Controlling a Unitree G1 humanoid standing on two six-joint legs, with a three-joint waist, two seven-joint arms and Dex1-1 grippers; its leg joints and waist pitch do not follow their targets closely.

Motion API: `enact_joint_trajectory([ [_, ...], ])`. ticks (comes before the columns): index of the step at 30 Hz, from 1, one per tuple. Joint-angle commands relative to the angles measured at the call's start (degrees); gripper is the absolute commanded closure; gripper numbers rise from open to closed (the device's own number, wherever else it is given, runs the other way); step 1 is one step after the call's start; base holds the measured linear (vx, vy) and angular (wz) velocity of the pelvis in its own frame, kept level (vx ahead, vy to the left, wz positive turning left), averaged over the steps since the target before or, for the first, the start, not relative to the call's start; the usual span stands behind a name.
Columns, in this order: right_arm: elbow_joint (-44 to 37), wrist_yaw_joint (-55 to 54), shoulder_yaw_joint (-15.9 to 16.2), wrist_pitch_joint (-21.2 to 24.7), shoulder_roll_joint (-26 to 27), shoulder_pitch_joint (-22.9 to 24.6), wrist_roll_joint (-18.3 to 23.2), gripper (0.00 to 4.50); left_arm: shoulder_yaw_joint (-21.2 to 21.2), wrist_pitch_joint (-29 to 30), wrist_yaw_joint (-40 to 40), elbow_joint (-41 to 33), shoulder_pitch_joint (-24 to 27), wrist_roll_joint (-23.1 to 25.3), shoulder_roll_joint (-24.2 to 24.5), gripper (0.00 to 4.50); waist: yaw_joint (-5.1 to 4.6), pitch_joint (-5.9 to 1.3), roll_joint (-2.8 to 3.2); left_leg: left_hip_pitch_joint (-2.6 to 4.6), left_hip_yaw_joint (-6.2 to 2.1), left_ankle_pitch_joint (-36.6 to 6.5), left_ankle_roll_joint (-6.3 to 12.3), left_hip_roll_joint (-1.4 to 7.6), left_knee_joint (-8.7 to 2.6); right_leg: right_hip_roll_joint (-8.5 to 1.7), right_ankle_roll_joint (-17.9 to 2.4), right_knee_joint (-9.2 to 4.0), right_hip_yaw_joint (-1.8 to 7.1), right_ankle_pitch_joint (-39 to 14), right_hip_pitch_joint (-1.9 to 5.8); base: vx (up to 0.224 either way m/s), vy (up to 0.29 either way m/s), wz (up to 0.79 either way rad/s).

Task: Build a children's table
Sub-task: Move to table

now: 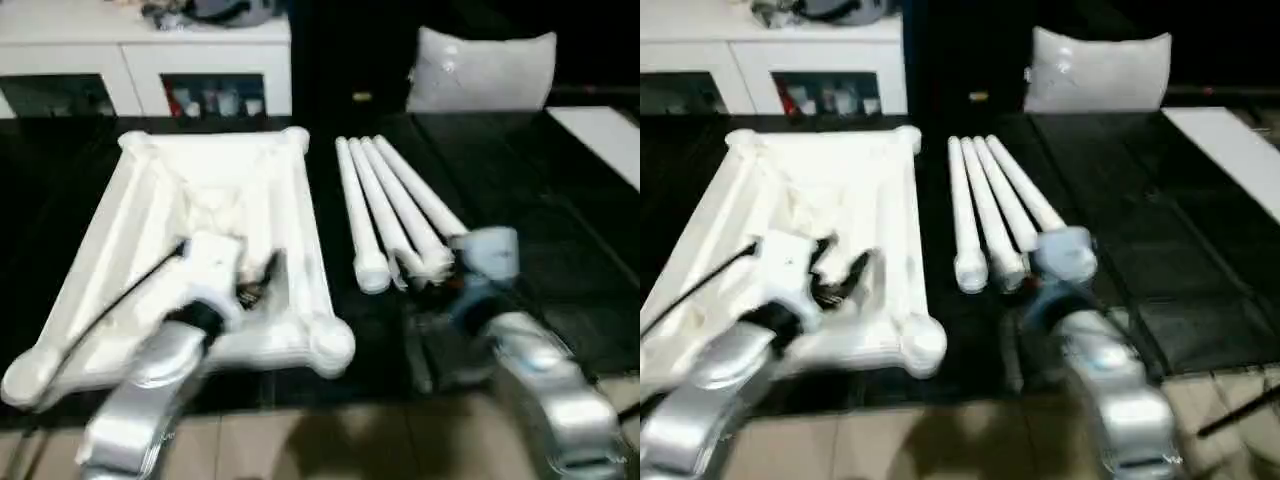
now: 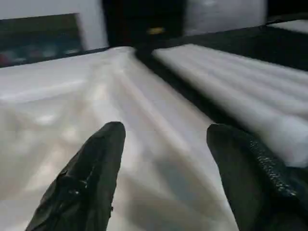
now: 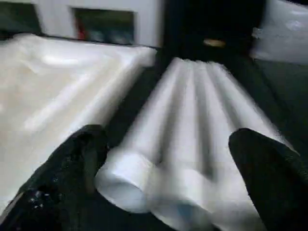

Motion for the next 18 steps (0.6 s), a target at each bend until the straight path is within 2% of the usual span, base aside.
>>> enact_joint_trajectory([
  [1, -0.04, 0.11, -0.80, 0.66, -1.60, 0.81, -0.21, 0.00, -0.84, 0.41, -0.54, -1.03, -0.29, 0.28, -0.60, 1.33, -1.53, -2.98, 1.69, 8.49, -7.54, 15.76, 25.05, 10.36, -5.56, -2.44, 2.79, 1.77, 0.97, -2.68, -6.85, 0.180, 0.010, 0.07],
  [2, -0.04, 0.14, -0.45, 0.50, -1.83, 0.93, -0.50, 0.00, -0.83, 0.40, -0.64, -1.02, -0.33, 0.31, -0.57, 1.33, -1.03, -2.25, 1.06, 6.61, -4.95, 14.22, 24.86, 8.76, -6.82, -2.22, 4.92, 2.11, 0.74, 1.02, -6.89, 0.111, 0.012, 0.10],
  [3, -0.03, 0.12, -0.51, 0.54, -1.73, 1.08, -0.29, 0.00, -0.86, 0.43, -0.68, -1.01, -0.41, 0.34, -0.62, 1.33, -0.80, -1.89, 0.14, 5.81, -2.72, 9.91, 23.89, 6.96, -7.27, -2.61, 3.99, -0.03, 1.13, 5.25, -6.76, 0.090, -0.019, 0.00],
  [4, -0.01, 0.11, -0.65, 0.59, -1.57, 1.16, -0.05, 0.00, -0.89, 0.46, -0.69, -1.00, -0.46, 0.34, -0.65, 1.33, -0.83, -2.06, -1.21, 5.64, -1.83, 6.70, 22.03, 5.47, -6.47, -3.58, 2.15, -3.23, 2.32, 8.49, -6.09, 0.090, -0.019, 0.00],
  [5, -0.34, 0.70, -0.21, 0.68, -2.01, 1.25, -0.07, 0.00, -0.88, 0.18, -1.04, -1.12, -0.35, -0.04, -0.70, 1.33, 0.36, -2.36, -5.31, 0.65, 1.99, -3.28, 16.02, -1.35, -2.80, -5.72, 0.54, -9.49, 6.72, 5.23, 0.11, 0.050, -0.072, 0.04],
  [6, -0.39, 0.79, -0.14, 0.69, -2.08, 1.26, -0.09, 0.00, -0.87, 0.14, -1.10, -1.14, -0.33, -0.10, -0.71, 1.33, 2.83, -2.02, -4.58, -1.77, 0.44, -1.94, 10.20, -0.87, 1.97, -13.21, -6.12, -11.89, 11.49, -0.46, 3.47, 0.046, -0.071, 0.02],
  [7, -0.47, 1.02, 0.05, 0.67, -2.30, 1.27, -0.18, 0.00, -0.88, 0.04, -1.19, -1.18, -0.28, -0.23, -0.70, 1.33, 3.08, -2.12, -4.06, -2.46, -0.38, 2.13, 7.12, -0.15, 1.82, -12.99, -7.81, -10.55, 10.66, 3.40, 3.71, 0.046, -0.071, 0.02],
  [8, -0.59, 1.30, 0.18, 0.64, -2.47, 1.35, -0.13, 0.00, -0.96, 0.11, -1.44, -1.25, -0.26, -0.34, -0.56, 1.33, 2.93, -2.07, -3.78, -2.46, -0.44, 10.18, 2.31, 0.29, -1.24, -9.59, -8.89, -8.09, 7.72, 17.98, 3.11, 0.073, -0.059, -0.10],
  [9, -0.78, 1.64, 0.05, 0.68, -2.47, 1.48, 0.21, 0.00, -1.10, 0.25, -2.03, -1.35, -0.21, -0.66, -0.23, 1.33, 2.78, -2.16, -3.09, -2.05, -0.21, 14.65, 0.85, 0.53, -3.26, -7.36, -8.36, -6.73, 6.01, 26.24, 2.30, 0.067, -0.045, -0.11],
  [10, -0.97, 1.95, -0.34, 0.76, -2.27, 1.57, 0.77, 0.00, -1.24, 0.35, -2.86, -1.44, -0.16, -1.04, 0.27, 1.33, 1.84, -2.21, -2.28, -1.62, -0.43, 19.03, -0.57, 1.39, -4.01, -4.73, -7.45, -5.38, 4.83, 35.80, 1.49, 0.067, -0.045, -0.11],
  [11, -1.23, 3.01, -0.22, 0.21, -2.76, 1.55, 1.00, 0.00, -1.46, 0.26, -4.85, -1.60, -0.06, -1.57, 1.42, 1.33, 1.88, -3.06, -1.26, 0.19, -0.48, 24.64, -0.71, 2.00, -3.16, -3.86, -8.23, -4.66, 4.40, 41.04, 0.32, 0.053, -0.005, -0.01],
  [12, -1.23, 3.01, -0.22, 0.21, -2.76, 1.55, 1.00, 0.00, -1.46, 0.26, -4.85, -1.60, -0.06, -1.57, 1.42, 1.33, 1.49, -2.96, -1.24, -0.03, -0.78, 25.78, -1.50, 2.15, -3.43, -3.76, -8.58, -4.61, 4.07, 39.99, 0.60, 0.000, 0.000, 0.00],
  [13, -1.23, 3.14, -0.06, 0.08, -3.14, 1.43, 0.79, 0.00, -1.51, 0.71, -6.51, -1.93, 0.10, -2.51, 2.19, 1.33, 1.54, -2.44, -1.05, 0.46, -0.78, 21.48, -3.40, 2.56, -3.97, -3.96, -9.24, -5.77, 3.77, 32.75, 0.16, 0.000, 0.000, 0.00],
  [14, -0.99, 3.53, 0.50, 0.41, -4.01, 1.19, 0.26, 0.00, -1.62, 1.16, -8.11, -2.27, 0.25, -3.15, 3.23, 1.33, 1.34, -2.09, -0.95, 0.62, -0.81, 16.86, -4.24, 2.85, -4.42, -4.24, -9.77, -6.32, 3.80, 27.31, 0.06, 0.000, 0.000, 0.00],
  [15, -0.59, 4.09, 0.63, -0.39, -4.54, 1.04, 0.16, 0.00, -2.15, 2.05, -11.70, -3.08, 0.57, -4.44, 5.58, 1.33, 1.22, -1.55, -0.73, 0.77, -0.71, 4.06, -6.07, 3.18, -5.52, -4.90, -10.46, -7.35, 4.10, 14.13, 0.32, 0.000, 0.000, 0.00],
  [16, -0.42, 4.53, 0.67, -0.79, -4.82, 0.94, 0.31, 0.00, -2.49, 2.30, -13.41, -3.35, 0.67, -4.73, 6.76, 1.33, 0.99, -1.20, -0.89, 0.69, -0.70, 0.40, -6.15, 3.35, -5.99, -5.04, -10.41, -7.69, 4.24, 10.61, 0.32, 0.000, 0.000, 0.00],
  [17, -0.33, 5.37, 0.95, -1.65, -5.44, 0.84, 0.27, 0.00, -3.07, 2.40, -15.51, -3.56, 0.78, -4.89, 8.33, 1.33, 0.86, -0.60, -0.70, 0.94, -0.67, -7.29, -5.84, 3.54, -6.73, -5.28, -10.11, -8.38, 4.43, 2.27, 0.07, -0.057, 0.021, -0.01],
  [18, -0.34, 6.40, 1.32, -2.36, -6.19, 0.83, 0.18, 0.00, -3.62, 2.43, -17.30, -3.72, 0.84, -4.99, 9.79, 1.33, 0.82, -0.34, -0.82, 1.12, -0.69, -10.55, -5.49, 3.63, -6.99, -5.52, -9.82, -8.86, 4.58, -2.08, -0.08, -0.058, 0.012, 0.00],
])
